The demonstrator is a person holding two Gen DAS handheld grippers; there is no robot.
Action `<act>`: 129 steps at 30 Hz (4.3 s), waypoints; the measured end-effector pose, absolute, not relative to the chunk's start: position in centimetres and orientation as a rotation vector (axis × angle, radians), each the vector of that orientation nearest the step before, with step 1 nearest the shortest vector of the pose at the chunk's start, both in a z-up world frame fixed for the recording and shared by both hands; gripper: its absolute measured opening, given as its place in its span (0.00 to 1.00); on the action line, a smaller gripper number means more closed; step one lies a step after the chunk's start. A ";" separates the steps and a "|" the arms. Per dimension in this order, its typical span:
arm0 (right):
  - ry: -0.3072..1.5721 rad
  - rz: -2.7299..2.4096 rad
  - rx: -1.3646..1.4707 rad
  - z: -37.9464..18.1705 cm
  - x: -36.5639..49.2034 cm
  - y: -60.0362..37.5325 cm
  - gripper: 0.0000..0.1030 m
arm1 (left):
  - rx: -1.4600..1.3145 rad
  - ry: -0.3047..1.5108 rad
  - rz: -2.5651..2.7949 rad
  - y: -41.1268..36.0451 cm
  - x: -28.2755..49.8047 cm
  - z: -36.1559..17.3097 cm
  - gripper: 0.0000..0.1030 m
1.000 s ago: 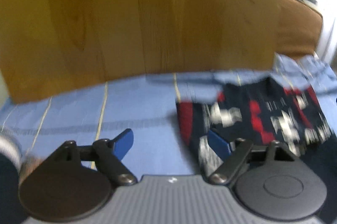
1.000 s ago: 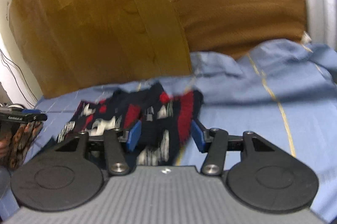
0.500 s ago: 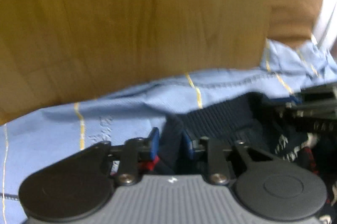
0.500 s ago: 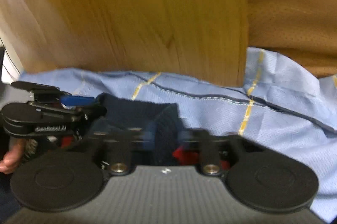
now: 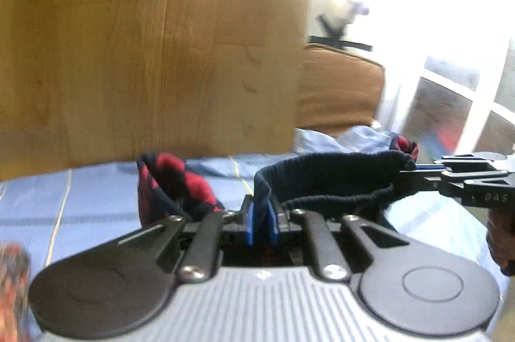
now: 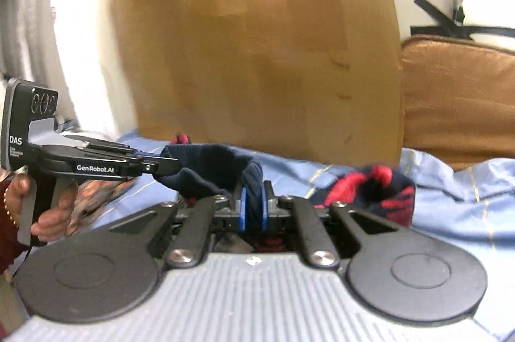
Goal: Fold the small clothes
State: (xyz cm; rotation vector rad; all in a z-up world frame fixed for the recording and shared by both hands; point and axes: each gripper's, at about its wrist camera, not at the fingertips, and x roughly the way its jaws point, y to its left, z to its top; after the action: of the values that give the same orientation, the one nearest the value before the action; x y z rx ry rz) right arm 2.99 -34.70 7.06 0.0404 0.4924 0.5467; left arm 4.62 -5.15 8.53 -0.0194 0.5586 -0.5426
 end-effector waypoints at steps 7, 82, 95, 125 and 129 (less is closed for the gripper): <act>0.535 0.492 0.002 2.1 -8.5 -34.2 0.12 | -0.056 0.667 -0.574 -3.6 -4.8 3.2 0.09; 0.661 0.569 -0.536 1.3 -1.3 -6.5 0.53 | -0.566 0.510 -0.430 11.0 -0.9 3.4 0.38; 0.395 0.827 -0.257 8.3 -8.6 -16.5 0.75 | -0.349 0.596 -0.444 4.4 1.5 3.6 0.50; 0.656 0.602 -0.173 3.6 5.0 -16.3 0.26 | -0.318 0.693 -0.433 3.6 1.0 3.5 0.16; 0.687 0.651 -0.159 3.2 6.7 -15.8 0.29 | -0.288 0.766 -0.408 2.4 1.6 0.7 0.03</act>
State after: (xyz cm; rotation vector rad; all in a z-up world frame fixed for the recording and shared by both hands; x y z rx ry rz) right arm 6.70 -15.79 3.17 -0.1592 0.6868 0.6511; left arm 1.59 2.40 0.71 -0.2877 0.7663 -0.4082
